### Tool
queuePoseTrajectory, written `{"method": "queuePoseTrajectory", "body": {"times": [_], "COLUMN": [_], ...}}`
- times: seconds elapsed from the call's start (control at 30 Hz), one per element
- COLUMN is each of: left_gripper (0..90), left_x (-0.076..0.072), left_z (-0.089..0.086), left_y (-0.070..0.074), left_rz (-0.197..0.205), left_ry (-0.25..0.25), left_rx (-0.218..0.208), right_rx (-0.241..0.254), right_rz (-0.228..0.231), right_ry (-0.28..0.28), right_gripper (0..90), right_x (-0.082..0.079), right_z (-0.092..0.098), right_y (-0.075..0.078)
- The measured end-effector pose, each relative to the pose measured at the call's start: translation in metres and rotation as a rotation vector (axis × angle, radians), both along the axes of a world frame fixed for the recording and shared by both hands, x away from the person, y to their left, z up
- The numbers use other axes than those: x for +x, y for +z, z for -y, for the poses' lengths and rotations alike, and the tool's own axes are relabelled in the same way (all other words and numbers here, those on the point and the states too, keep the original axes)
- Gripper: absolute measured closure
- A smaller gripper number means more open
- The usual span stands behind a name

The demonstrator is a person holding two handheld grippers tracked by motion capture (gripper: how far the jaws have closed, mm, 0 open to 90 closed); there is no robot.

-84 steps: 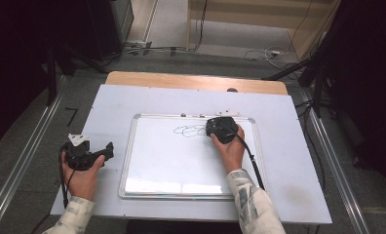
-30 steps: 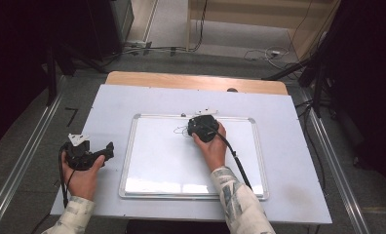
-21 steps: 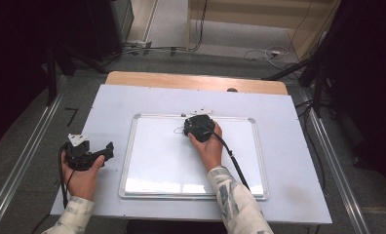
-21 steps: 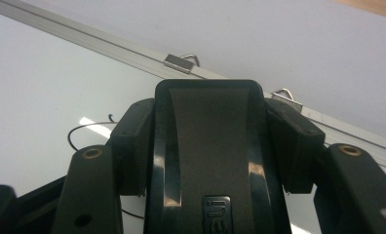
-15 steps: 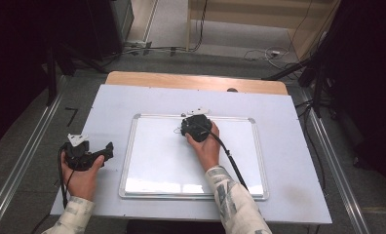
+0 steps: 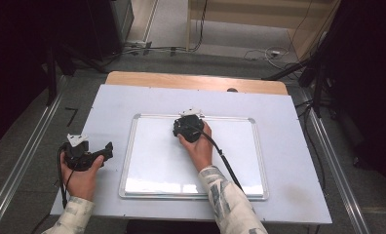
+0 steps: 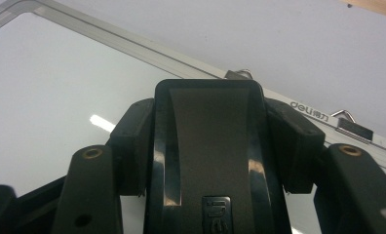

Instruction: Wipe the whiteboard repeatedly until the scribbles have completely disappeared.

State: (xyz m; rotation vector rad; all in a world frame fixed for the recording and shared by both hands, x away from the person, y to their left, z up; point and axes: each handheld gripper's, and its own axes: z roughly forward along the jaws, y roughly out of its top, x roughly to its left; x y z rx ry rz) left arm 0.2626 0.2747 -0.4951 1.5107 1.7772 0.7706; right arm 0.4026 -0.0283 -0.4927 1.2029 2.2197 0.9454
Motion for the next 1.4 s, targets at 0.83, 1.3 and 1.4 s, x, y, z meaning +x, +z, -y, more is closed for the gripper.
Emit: {"method": "queuePoseTrajectory", "body": {"times": [0.83, 1.3, 1.4], "left_gripper": [5.2, 5.2, 5.2], "left_x": [0.000, -0.001, -0.001], "left_z": [0.000, -0.002, -0.002], "left_y": [0.000, -0.001, -0.001], "left_rz": [0.001, 0.002, 0.002], "left_ry": [0.001, 0.009, 0.009], "left_rx": [0.000, -0.004, -0.004], "right_rx": [-0.011, -0.035, -0.038], "right_rz": [-0.003, 0.001, -0.001], "right_ry": [0.055, 0.061, 0.057], "right_gripper": [39.0, 38.9, 38.9], "right_x": [-0.006, -0.005, -0.006], "right_z": [-0.035, -0.035, -0.034], "right_y": [0.000, 0.000, 0.000]}}
